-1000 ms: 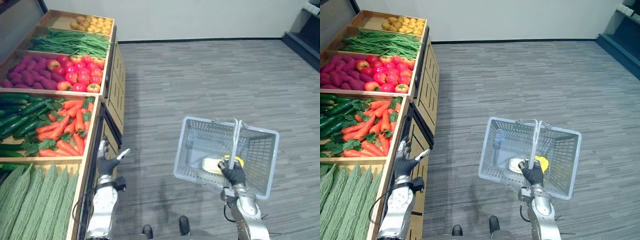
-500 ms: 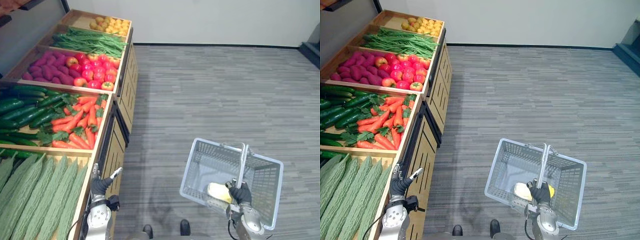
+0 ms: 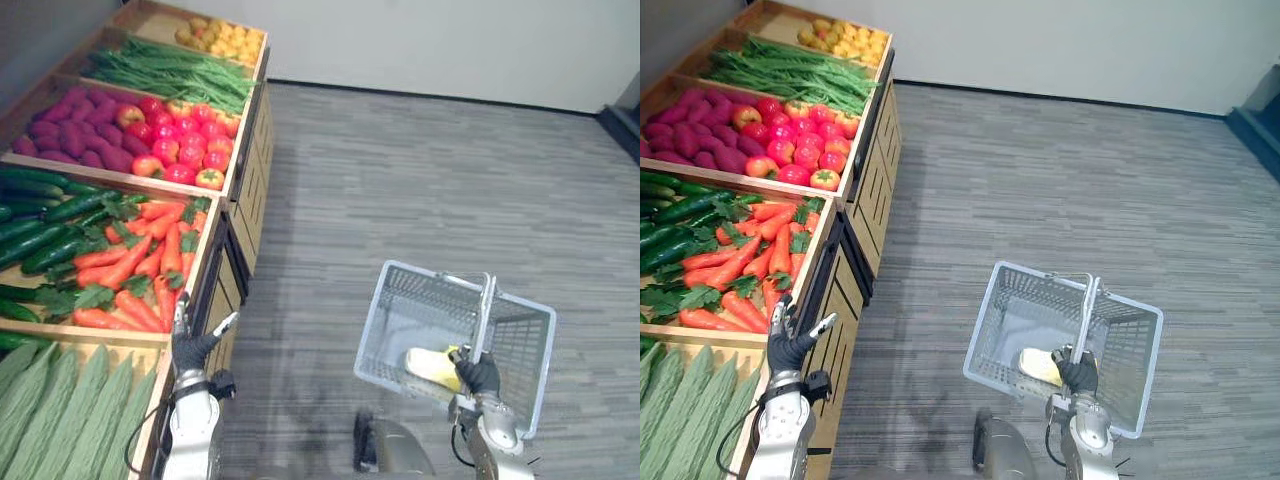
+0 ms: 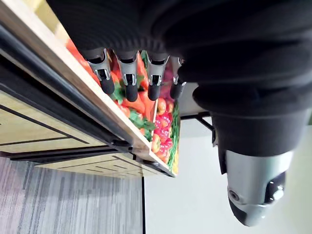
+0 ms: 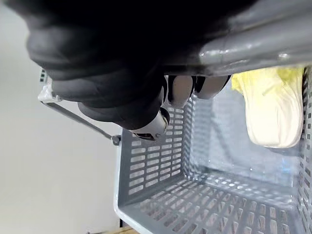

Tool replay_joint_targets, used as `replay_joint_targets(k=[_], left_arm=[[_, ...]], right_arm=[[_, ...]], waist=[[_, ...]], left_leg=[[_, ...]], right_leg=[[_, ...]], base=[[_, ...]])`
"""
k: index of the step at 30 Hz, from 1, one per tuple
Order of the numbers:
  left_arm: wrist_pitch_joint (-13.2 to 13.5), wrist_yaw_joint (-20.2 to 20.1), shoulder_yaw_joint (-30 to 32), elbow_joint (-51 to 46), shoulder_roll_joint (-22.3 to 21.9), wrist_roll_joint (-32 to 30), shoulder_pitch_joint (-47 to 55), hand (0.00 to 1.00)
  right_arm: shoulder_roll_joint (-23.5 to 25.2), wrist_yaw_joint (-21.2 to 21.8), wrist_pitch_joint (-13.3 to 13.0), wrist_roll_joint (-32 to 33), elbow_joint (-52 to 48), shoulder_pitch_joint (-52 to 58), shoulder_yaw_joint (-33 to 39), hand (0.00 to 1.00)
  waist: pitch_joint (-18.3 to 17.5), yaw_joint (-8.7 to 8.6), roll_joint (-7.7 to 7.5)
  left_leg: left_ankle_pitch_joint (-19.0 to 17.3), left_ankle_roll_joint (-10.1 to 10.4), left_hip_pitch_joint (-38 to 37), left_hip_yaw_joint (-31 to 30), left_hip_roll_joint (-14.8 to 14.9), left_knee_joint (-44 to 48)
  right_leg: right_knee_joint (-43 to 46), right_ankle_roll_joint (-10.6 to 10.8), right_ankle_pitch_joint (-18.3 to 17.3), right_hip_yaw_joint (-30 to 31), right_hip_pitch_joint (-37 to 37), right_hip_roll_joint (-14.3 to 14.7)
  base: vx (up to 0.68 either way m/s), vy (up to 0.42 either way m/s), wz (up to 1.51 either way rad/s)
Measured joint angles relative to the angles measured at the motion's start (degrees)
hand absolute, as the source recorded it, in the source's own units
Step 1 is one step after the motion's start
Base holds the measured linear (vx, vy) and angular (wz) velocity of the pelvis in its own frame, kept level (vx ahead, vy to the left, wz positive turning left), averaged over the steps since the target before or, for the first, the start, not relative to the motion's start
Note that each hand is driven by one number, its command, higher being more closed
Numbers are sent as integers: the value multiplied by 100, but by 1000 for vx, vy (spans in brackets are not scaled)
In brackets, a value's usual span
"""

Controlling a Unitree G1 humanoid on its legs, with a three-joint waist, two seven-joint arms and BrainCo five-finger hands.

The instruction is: Pick vegetable in the basket

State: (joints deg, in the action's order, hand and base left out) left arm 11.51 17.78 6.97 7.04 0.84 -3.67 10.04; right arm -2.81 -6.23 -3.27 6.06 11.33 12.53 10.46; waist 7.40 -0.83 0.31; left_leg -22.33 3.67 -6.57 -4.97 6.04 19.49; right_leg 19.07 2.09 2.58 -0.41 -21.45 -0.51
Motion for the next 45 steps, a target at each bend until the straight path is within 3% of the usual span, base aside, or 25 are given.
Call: replay_joint_targets(k=[2, 3, 4, 5, 6, 8, 10, 12, 13, 14, 16, 17, 21, 23, 24, 25, 28, 30, 31, 32, 33, 35, 37, 40, 45], left_arm=[[4, -10, -6, 1, -219, -53, 14, 0], [5, -17, -9, -4, -316, -53, 17, 0], [4, -26, -22, -23, -400, -53, 16, 0], [5, -26, -33, -49, -421, -51, 22, 0], [6, -23, -53, -98, -410, -48, 83, 0], [2, -22, -103, -220, -408, -48, 147, 0], [8, -18, -195, -466, -412, -47, 178, 0], [14, -18, -235, -572, -415, -47, 156, 0], [22, -19, -291, -606, -426, -48, 116, 0], [25, -19, -306, -609, -395, -52, 54, 0], [27, -13, -292, -602, -331, -53, -53, 0], [24, -8, -225, -600, -254, -54, 3, 0], [8, -20, -280, -587, -230, -107, 202, 0], [7, -29, -415, -643, -177, -157, 210, 0], [10, -32, -511, -738, -97, -176, 228, 0], [10, -32, -556, -830, -62, -203, 222, 0], [12, -29, -657, -1005, 6, -232, 200, 0], [10, -28, -666, -1008, 3, -267, 138, 0], [11, -21, -667, -1017, 24, -283, 89, 0], [12, -15, -661, -1033, 59, -321, 85, 0], [8, -18, -632, -1058, 147, -377, 55, 0], [7, -16, -634, -1053, 42, -394, 22, 0], [6, -24, -642, -1052, 43, -495, -44, 0], [4, -25, -636, -987, 56, -660, -277, 0], [-74, -16, -632, -666, 520, -1189, -406, 0]], right_arm=[[-34, 31, 2, -19, -1, -24, -37, 100], [-36, 31, 2, -19, -13, 8, -79, 100], [-36, 31, 2, 5, -78, 103, -136, 100], [-33, 29, 1, 11, -151, 173, -163, 100], [-25, 14, -4, 15, -238, 220, -217, 100], [11, -14, -22, 18, -400, 268, -217, 100], [9, -50, -35, 37, -517, 263, -98, 100], [7, -114, -64, 63, -601, 274, 62, 100], [-31, -135, -99, 67, -599, 317, 268, 100], [-40, -153, -129, 72, -472, 322, 462, 100], [-59, -231, -131, 134, -170, 190, 600, 100], [-65, -247, -129, 136, 154, -6, 706, 100], [-86, -245, -47, 130, 812, -174, 767, 100], [-22, -251, 9, 133, 851, -75, 810, 100], [57, -251, 22, 133, 850, 29, 805, 100], [126, -246, 21, 133, 836, 119, 802, 100], [265, -246, 18, 172, 617, 320, 807, 100], [294, -246, -9, 239, 504, 479, 816, 100], [299, -251, -9, 245, 507, 546, 826, 100], [314, -249, -10, 248, 507, 576, 814, 100], [331, -247, -9, 267, 551, 631, 803, 100], [233, -263, -5, 295, 617, 710, 971, 100], [164, -244, -2, 296, 626, 712, 972, 100], [154, -227, -5, 291, 626, 704, 980, 100], [156, -179, -17, 297, 638, 771, 943, 100]], waist=[[0, 12, 81], [8, 6, 105], [20, -17, 126], [22, -3, 125], [36, 53, 133], [42, 106, 139], [58, 189, 162], [63, 167, 164], [-23, 153, 316], [-85, 125, 408], [-81, 102, 313], [-48, 180, 259], [41, 161, 117], [79, 107, 18], [84, 2, -41], [80, -57, -88], [76, -84, -111], [72, -144, -118], [30, -130, -190], [-6, -123, -258], [-58, -125, -378], [-117, 65, -136], [-139, 92, -44], [-136, 155, -49], [-144, 164, -68]], left_leg=[[312, 262, 158, -185, 107, 594], [564, 292, 405, -261, 126, 1188], [1111, 293, 803, -201, 250, 2163], [1411, 268, 1024, -108, 384, 2658], [1418, 260, 1387, 327, 673, 3441], [1276, 38, 1835, 991, 988, 3891], [1108, -91, 2241, 1799, 1187, 3516], [1110, -105, 2339, 2467, 1181, 2717], [1390, -111, 2367, 2992, 1133, 1776], [1298, -442, 2242, 3338, 1004, 1269], [1256, -585, 2064, 3479, 680, 822], [1166, -770, 1969, 3499, 523, 649], [1078, -796, 1412, 3280, 67, 126], [1065, -821, 948, 2969, -302, -265], [1035, -875, 774, 2710, -430, -353], [976, -959, 706, 2508, -449, -344], [944, -897, 663, 1941, -447, -321], [882, -765, 698, 1442, -432, -137], [794, -631, 739, 1286, -444, 45], [745, -549, 810, 1259, -475, 157], [556, -402, 891, 1197, -496, 346], [542, -270, 953, 1146, -195, 415], [612, -158, 965, 1155, -64, 254], [694, -37, 992, 1112, 45, 72], [792, 15, 1051, 1006, 57, -69]], right_leg=[[272, -161, -455, -252, 145, 34], [243, -227, -604, -436, 366, 50], [88, -325, -729, -656, 739, 80], [-39, -361, -775, -746, 956, 91], [-309, -404, -806, -824, 1350, 152], [-662, -439, -828, -961, 1839, 135], [-1028, -424, -868, -1271, 2339, 0], [-1139, -278, -988, -1557, 2540, -131], [-1090, -140, -1160, -1756, 2609, -175], [-932, -3, -1396, -1948, 2637, -257], [-743, 95, -1537, -2002, 2608, -461], [-716, 112, -1550, -1996, 2654, -530], [264, 141, -1561, -1979, 2716, -893], [2123, 131, -1308, -1684, 2187, -1309], [3075, 123, -1292, -1249, 1731, -1387], [3281, 103, -1533, -829, 1405, -1249], [2724, 123, -1815, 68, 813, -717], [1856, 150, -1812, 882, 718, -328], [1256, 156, -1614, 1199, 740, -262], [905, 132, -1264, 1235, 783, -308], [591, 432, -1068, 1172, 906, -468], [347, 329, -1067, 904, 1015, -293], [270, 272, -1031, 755, 1019, -222], [84, 151, -948, 567, 1127, -159], [-229, 117, -792, 447, 1235, -166]], base=[[567, -273, 46], [480, -257, 83], [359, -199, 80], [513, -261, 67], [473, -215, 47], [379, -139, 41], [261, -20, 58], [176, 47, 80], [280, 156, 122], [287, 172, 133], [213, 141, 94], [172, 111, 48], [178, 103, 53], [218, 67, 79], [274, -7, 113], [229, -45, 118], [230, -94, 113], [272, -187, 140], [246, -202, 107], [216, -239, 113], [222, -252, 81], [234, -249, 47], [92, -170, 26], [-20, -105, 23], [-80, -25, 14]])
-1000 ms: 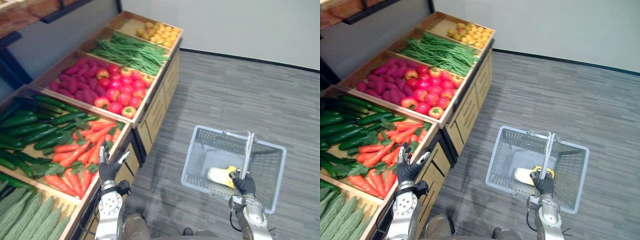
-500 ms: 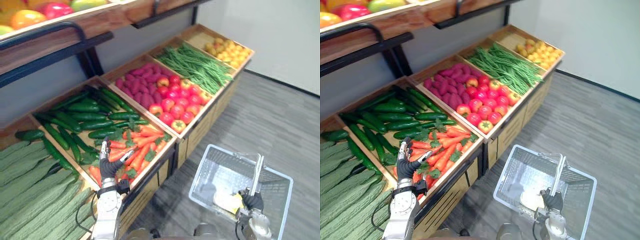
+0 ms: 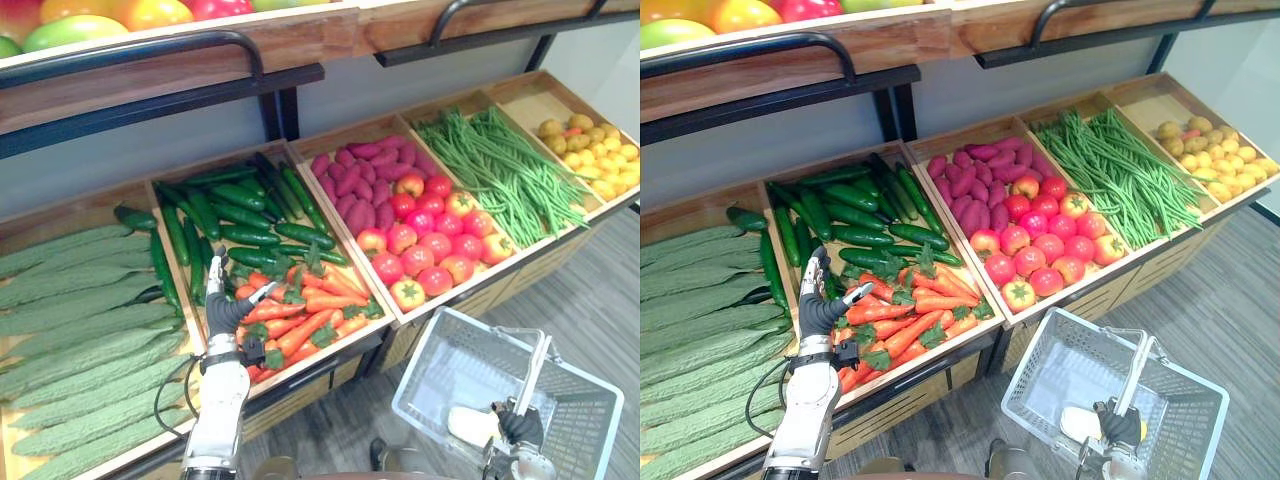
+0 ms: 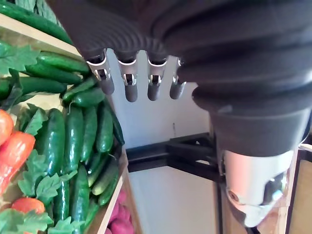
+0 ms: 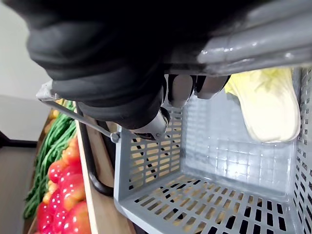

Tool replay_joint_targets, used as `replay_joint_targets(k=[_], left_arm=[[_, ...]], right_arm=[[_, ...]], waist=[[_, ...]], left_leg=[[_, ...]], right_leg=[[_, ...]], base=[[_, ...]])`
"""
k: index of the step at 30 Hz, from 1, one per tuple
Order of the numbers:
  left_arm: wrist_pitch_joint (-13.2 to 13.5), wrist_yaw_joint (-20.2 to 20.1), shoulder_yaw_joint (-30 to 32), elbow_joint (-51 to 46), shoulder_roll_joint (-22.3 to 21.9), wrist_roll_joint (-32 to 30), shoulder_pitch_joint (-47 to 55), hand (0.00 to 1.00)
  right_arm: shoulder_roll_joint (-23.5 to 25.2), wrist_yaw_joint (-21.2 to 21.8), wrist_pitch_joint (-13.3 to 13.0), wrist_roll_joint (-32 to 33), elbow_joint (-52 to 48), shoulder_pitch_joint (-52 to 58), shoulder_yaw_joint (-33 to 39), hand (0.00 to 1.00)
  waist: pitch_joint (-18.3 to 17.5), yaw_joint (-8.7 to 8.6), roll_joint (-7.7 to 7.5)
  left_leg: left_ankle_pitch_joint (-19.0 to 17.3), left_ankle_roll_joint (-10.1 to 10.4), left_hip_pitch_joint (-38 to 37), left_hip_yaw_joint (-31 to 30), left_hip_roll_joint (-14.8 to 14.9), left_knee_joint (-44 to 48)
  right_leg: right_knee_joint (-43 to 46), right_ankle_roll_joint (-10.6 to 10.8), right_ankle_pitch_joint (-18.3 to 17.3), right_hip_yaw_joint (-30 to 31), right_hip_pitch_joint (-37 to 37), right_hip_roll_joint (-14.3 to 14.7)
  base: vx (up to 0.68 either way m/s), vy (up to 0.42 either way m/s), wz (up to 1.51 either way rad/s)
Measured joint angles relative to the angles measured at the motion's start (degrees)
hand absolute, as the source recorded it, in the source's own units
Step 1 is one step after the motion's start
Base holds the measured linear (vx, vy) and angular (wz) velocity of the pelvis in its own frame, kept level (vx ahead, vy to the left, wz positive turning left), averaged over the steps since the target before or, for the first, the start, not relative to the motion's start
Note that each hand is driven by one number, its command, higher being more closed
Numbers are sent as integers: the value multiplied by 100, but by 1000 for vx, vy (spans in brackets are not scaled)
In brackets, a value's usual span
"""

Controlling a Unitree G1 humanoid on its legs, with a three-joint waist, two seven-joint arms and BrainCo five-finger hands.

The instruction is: Pick vegetable in the basket

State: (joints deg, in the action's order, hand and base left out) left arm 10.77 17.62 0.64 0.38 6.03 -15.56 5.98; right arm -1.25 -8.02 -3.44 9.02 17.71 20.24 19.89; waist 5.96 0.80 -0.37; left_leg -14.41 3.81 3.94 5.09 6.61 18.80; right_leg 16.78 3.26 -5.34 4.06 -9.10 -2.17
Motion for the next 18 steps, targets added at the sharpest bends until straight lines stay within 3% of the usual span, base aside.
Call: replay_joint_targets(k=[12, 18], left_arm=[[-206, -139, -259, 942, 1342, -1836, -581, 0], [-349, -143, -407, 1492, 1612, -2030, -1034, 0]], right_arm=[[-240, 219, -15, -7, 3, -20, -306, 100], [-461, 205, -45, -2, -3, -157, -460, 100]], waist=[[44, -20, -65], [131, -27, -72]], left_leg=[[218, 44, 44, 332, 52, -273], [253, 4, 255, 461, 43, -220]], right_leg=[[-423, 0, 316, 120, -32, -3], [-426, 15, 367, 239, -274, -3]], base=[[-20, 2, -5], [7, 12, -10]])
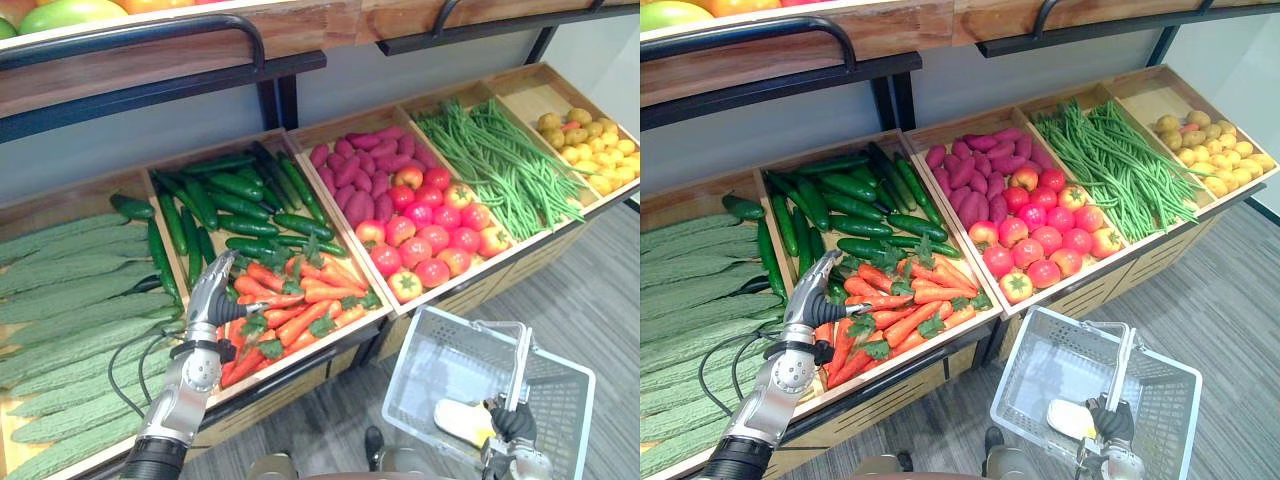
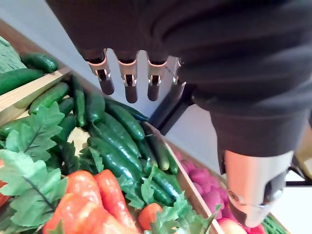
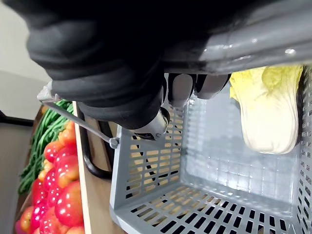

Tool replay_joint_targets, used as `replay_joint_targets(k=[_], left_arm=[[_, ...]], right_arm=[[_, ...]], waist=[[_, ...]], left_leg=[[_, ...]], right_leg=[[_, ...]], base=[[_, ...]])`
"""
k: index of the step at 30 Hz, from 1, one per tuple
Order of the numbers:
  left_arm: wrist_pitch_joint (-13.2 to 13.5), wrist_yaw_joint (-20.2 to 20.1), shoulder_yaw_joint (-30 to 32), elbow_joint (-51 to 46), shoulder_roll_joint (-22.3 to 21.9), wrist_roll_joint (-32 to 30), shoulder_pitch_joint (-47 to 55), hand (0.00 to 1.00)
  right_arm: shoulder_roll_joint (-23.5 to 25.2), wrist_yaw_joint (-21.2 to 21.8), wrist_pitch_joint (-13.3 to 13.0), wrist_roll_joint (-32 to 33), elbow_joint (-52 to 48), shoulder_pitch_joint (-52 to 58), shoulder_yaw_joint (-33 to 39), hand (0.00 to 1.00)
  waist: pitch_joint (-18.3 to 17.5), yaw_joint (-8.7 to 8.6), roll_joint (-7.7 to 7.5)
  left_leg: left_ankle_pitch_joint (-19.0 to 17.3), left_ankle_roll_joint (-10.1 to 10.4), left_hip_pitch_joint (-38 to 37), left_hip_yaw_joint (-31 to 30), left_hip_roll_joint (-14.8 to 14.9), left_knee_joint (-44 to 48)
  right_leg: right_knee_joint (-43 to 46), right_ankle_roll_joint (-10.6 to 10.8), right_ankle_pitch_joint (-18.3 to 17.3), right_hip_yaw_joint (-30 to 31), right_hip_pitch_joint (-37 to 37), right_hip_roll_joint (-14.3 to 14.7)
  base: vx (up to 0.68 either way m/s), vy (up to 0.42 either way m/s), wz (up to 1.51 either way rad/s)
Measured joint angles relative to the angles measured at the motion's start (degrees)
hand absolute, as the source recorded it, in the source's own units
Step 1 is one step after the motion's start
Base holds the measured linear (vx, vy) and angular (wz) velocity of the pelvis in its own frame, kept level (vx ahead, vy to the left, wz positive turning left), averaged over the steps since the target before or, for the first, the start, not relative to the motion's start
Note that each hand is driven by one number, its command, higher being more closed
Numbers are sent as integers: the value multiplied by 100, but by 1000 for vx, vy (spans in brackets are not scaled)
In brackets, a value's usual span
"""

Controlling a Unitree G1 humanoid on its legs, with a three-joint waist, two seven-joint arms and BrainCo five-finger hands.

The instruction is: Pick vegetable in the basket

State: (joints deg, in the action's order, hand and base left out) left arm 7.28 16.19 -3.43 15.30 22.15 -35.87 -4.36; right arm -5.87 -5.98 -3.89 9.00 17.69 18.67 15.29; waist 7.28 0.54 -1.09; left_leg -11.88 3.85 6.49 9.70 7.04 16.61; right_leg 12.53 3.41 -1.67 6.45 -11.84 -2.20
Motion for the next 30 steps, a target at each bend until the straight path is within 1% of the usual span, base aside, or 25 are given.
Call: replay_joint_targets(k=[4, 6, 8, 11, 13, 14, 15, 20, 22, 24, 26, 28, 30], left_arm=[[-51, 9, -147, 342, -13, -21, -448, 0], [-66, 10, -167, 532, -86, -23, -538, 0], [-88, 10, -285, 822, -162, -28, -609, 0], [-74, 112, -394, 1093, -304, -151, -788, 0], [-90, 123, -401, 1523, -411, -147, -1089, 0], [-81, 146, -457, 1708, -517, -150, -1308, 0], [-74, 152, -490, 1793, -520, -152, -1381, 100], [-47, 242, -506, 1977, -632, -380, -1448, 100], [-75, 202, -534, 2138, -635, -664, -1496, 100], [-83, 103, -550, 2255, -641, -728, -1597, 100], [-129, 14, -551, 2386, -641, -761, -1667, 100], [-178, 14, -544, 2385, -641, -759, -1702, 100], [-202, 17, -523, 2353, -627, -755, -1700, 100]], right_arm=[[-81, -10, -3, 23, -136, -163, -66, 100], [-142, -10, -21, 61, -152, -270, -98, 100], [-192, -21, -25, 63, -153, -379, -197, 100], [-191, -32, -46, 69, -155, -394, -221, 100], [-190, -38, -48, 118, -154, -477, -245, 100], [-193, -51, -75, 118, -154, -594, -244, 100], [-193, -59, -75, 118, -154, -600, -244, 100], [-193, -90, -75, 120, -153, -598, -243, 100], [-193, -119, -78, 123, -153, -608, -242, 100], [-192, -117, -85, 122, -152, -607, -247, 100], [-190, -113, -107, 120, -152, -594, -252, 100], [-189, -110, -122, 117, -152, -592, -252, 100], [-178, -110, -122, 117, -152, -593, -252, 100]], waist=[[245, -28, -30], [383, -81, -36], [442, -139, -41], [522, -118, -54], [594, -134, -48], [695, -126, -48], [705, -134, -45], [706, -118, -46], [710, -127, -49], [713, -127, -47], [740, -155, -49], [741, -173, -50], [745, -237, -50]], left_leg=[[-2, 1, 162, 81, 18, 81], [-9, -6, 203, 145, 33, 137], [-18, -17, 263, 189, 44, 166], [-19, -18, 326, 220, 67, 198], [-20, -17, 323, 242, 99, 219], [-18, -18, 382, 319, 114, 215], [-17, -19, 394, 329, 112, 207], [-15, -21, 368, 375, 97, 161], [-14, -22, 350, 432, 87, 133], [-13, -24, 308, 441, 82, 97], [-3, -11, 226, 436, 60, 12], [38, -24, 221, 420, 38, -74], [68, -16, 193, 369, 16, -151]], right_leg=[[3, -16, 62, 89, -172, 22], [2, -9, 87, 144, -210, 33], [-4, 0, 113, 183, -277, 47], [-5, -1, 141, 215, -349, 72], [-7, -15, 160, 246, -355, 110], [-68, -18, 231, 318, -434, 132], [-84, -11, 247, 329, -448, 131], [-161, 17, 299, 391, -432, 123], [-216, 33, 338, 457, -429, 122], [-277, 41, 371, 473, -395, 117], [-323, 44, 374, 475, -328, 106], [-391, 46, 402, 474, -327, 98], [-408, 46, 401, 469, -313, 92]], base=[[-28, 4, -10], [-32, 2, -15], [-30, 4, -11], [-12, -9, -8], [-40, -24, -15], [-51, -23, -21], [-40, -12, -18], [2, 6, -3], [0, 14, -12], [2, 9, -9], [4, 4, -2], [16, -2, 1], [47, -3, 6]])
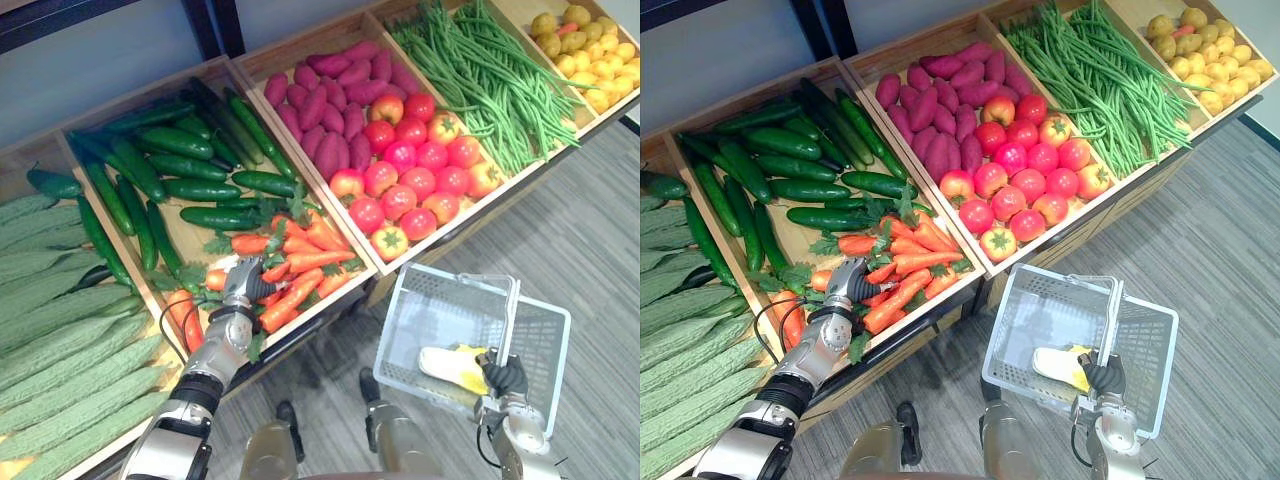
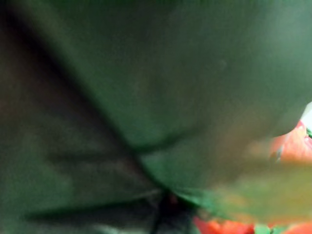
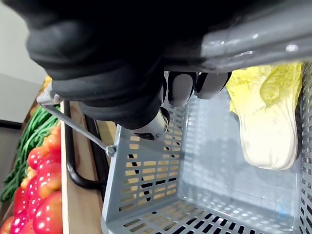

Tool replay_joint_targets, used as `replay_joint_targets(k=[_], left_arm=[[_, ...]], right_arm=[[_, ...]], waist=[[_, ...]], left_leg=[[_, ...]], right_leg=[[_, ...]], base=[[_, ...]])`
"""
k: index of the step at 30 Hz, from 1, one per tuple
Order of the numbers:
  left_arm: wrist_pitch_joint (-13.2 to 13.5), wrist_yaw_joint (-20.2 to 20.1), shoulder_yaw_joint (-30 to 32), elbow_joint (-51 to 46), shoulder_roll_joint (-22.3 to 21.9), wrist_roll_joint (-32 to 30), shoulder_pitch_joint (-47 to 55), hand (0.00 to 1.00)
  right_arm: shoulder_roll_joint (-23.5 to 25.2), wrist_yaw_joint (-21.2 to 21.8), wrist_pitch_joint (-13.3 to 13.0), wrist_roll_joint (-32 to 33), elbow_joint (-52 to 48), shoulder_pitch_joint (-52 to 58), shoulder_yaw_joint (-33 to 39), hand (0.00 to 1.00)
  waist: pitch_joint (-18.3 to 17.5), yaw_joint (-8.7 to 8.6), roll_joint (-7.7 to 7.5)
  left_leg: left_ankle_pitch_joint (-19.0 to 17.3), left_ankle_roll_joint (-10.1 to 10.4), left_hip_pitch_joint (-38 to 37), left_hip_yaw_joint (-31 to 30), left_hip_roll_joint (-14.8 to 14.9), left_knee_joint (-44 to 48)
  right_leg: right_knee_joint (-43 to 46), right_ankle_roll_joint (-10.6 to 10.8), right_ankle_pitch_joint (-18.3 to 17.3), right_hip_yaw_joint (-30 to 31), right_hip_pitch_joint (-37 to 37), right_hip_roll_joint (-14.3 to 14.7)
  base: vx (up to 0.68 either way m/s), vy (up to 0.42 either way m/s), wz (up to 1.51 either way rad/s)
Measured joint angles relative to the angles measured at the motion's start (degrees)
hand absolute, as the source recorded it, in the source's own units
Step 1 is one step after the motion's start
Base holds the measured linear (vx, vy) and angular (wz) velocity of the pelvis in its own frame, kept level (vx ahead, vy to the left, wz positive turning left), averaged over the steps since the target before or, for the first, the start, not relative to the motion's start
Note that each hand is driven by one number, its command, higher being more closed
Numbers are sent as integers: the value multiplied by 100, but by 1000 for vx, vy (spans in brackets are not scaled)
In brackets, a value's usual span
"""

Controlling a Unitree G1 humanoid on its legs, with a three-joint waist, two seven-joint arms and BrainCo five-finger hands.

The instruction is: Pick vegetable in the basket

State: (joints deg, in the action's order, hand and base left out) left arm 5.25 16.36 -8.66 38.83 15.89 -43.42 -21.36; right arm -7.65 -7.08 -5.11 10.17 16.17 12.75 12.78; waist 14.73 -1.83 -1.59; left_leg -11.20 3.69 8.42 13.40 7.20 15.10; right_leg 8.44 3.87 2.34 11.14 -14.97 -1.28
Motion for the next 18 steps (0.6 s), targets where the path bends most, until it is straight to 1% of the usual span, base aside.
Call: replay_joint_targets(k=[1, 4, 9, 13, 16, 18], left_arm=[[-8, 0, 26, -1, 12, 3, 11, 100], [-47, 14, 25, -132, 12, 12, 92, 100], [-229, 40, 82, -996, 14, 11, 549, 100], [-296, 221, 416, -1637, 8, 15, 862, 100], [-368, 403, 703, -2455, -16, 55, 1142, 100], [-369, 585, 858, -2966, -77, 237, 1297, 100]], right_arm=[[16, -1, 0, 0, 2, 3, 0, 100], [53, -7, -2, -1, 16, 32, 14, 100], [150, -11, -17, -11, 17, 100, 75, 100], [284, -11, -17, -10, 22, 144, 89, 100], [311, -9, -17, -10, 23, 158, 93, 100], [378, -10, -18, -9, 28, 171, 105, 100]], waist=[[3, -32, 0], [5, -54, 1], [21, -59, -1], [22, -57, 1], [22, -49, 1], [20, -45, 2]], left_leg=[[42, 0, -45, -12, -9, -55], [58, 11, -151, -28, -14, -168], [102, 13, -307, -65, -27, -310], [107, 14, -329, -100, -29, -319], [111, 19, -403, -123, -38, -320], [116, 19, -462, -122, -51, -319]], right_leg=[[-38, 0, 0, -10, 44, -6], [-95, 0, -1, -19, 126, 1], [-165, -1, -3, -46, 238, 0], [-168, -14, -18, -76, 305, 6], [-168, -14, -17, -91, 347, 8], [-167, -14, -17, -89, 403, 16]], base=[[65, -3, 5], [58, 1, 2], [27, 3, 4], [-15, 3, 4], [-9, 1, 2], [0, 0, 0]])
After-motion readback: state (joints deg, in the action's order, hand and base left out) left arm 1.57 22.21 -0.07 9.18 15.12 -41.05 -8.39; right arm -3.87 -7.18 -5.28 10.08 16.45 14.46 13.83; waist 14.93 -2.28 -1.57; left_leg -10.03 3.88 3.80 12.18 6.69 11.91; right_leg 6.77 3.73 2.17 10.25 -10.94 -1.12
